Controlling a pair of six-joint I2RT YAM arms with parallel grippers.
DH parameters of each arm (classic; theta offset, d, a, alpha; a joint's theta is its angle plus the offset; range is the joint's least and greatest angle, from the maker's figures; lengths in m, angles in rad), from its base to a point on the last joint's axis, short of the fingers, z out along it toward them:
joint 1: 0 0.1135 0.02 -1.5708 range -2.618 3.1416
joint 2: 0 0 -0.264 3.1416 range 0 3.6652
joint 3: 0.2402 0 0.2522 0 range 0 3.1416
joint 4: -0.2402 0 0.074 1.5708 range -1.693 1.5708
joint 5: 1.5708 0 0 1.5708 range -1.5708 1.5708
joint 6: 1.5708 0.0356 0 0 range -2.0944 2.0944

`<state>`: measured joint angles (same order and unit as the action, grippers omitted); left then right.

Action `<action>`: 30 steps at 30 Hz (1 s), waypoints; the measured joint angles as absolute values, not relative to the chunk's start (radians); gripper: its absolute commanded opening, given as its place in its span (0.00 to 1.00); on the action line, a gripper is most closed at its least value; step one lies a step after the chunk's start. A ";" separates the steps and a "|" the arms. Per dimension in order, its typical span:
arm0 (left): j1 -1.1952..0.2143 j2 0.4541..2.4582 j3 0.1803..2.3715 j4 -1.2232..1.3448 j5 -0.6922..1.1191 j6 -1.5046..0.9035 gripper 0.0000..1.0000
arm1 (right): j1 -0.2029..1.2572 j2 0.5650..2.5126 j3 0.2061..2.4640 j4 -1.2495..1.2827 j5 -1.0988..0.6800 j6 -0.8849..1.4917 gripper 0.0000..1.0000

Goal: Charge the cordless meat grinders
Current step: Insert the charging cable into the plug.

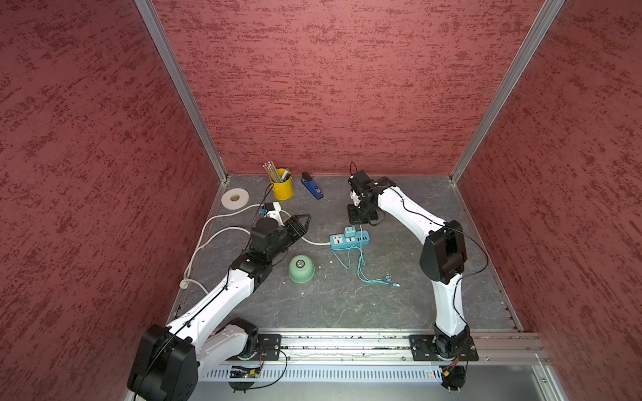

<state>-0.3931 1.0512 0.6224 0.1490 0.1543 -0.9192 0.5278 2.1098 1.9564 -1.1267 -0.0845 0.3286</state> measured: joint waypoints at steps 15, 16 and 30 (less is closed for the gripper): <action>-0.392 1.049 0.622 0.148 0.154 -0.919 0.60 | 0.559 2.133 1.974 -1.135 -0.025 0.321 0.00; -0.392 1.048 0.622 0.148 0.154 -0.919 0.60 | 0.563 2.135 1.974 -1.135 -0.018 0.321 0.00; -0.387 1.027 0.621 0.137 0.153 -0.919 0.60 | 0.577 2.135 1.960 -1.119 0.015 0.322 0.17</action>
